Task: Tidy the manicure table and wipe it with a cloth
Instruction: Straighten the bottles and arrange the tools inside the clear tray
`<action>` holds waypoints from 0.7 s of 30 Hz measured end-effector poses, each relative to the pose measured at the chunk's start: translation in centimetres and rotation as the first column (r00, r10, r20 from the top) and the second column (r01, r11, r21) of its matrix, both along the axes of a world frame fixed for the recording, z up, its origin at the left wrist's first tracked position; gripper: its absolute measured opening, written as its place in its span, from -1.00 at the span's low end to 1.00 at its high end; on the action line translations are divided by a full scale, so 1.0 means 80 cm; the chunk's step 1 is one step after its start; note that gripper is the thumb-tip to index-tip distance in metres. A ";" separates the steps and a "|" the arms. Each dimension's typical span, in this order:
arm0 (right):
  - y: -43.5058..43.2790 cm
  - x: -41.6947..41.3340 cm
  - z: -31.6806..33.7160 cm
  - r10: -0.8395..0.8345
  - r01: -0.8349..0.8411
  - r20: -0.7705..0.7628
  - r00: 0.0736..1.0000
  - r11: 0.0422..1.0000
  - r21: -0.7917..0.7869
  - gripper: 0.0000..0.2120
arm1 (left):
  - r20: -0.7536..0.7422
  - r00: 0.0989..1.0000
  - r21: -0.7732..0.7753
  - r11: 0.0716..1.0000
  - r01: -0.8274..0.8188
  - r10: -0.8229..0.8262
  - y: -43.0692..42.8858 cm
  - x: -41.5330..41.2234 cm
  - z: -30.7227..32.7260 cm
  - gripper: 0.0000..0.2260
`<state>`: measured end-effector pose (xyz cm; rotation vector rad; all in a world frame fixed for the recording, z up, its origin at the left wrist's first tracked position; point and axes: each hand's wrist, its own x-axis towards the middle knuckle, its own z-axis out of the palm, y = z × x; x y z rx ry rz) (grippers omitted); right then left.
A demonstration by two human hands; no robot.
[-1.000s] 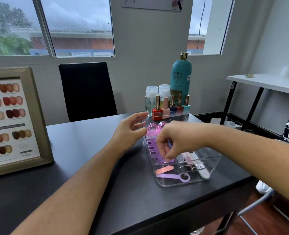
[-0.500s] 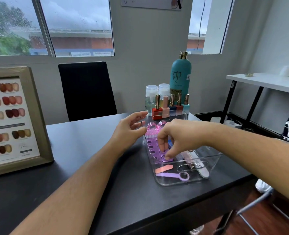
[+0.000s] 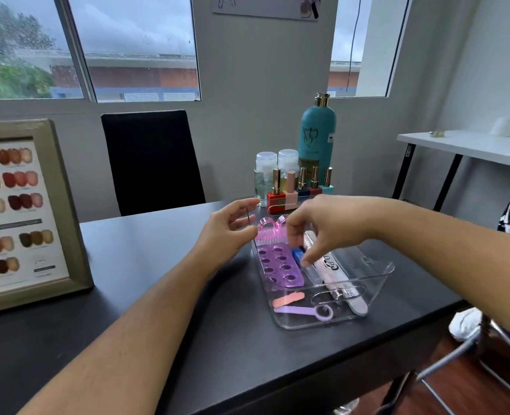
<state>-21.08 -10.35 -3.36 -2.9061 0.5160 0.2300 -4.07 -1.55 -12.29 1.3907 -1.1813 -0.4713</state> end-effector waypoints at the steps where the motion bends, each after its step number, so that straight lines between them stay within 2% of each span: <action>1: -0.002 -0.003 0.001 -0.013 0.012 -0.050 0.999 1.000 -0.019 -0.72 | 0.003 1.000 0.006 1.000 -0.003 0.003 0.000 0.000 0.000 -0.59; 3: -0.002 -0.006 -0.005 -0.027 0.022 -0.143 0.989 0.999 -0.036 -0.71 | 0.002 1.000 0.011 1.000 -0.004 0.004 0.000 0.000 -0.001 -0.59; 5: -0.001 -0.004 -0.014 -0.020 0.011 -0.173 0.985 0.998 -0.056 -0.69 | 0.008 1.000 0.014 1.000 -0.006 0.006 -0.001 0.000 -0.001 -0.59; 9: -0.004 0.004 -0.019 -0.023 0.014 -0.131 0.991 0.998 -0.068 -0.66 | 0.007 1.000 0.011 1.000 -0.012 0.012 -0.001 0.000 -0.001 -0.60; 21: -0.018 0.003 -0.011 -0.103 0.105 0.031 0.994 0.993 -0.061 -0.78 | 0.001 1.000 0.016 1.000 -0.011 0.011 0.001 0.000 0.001 -0.59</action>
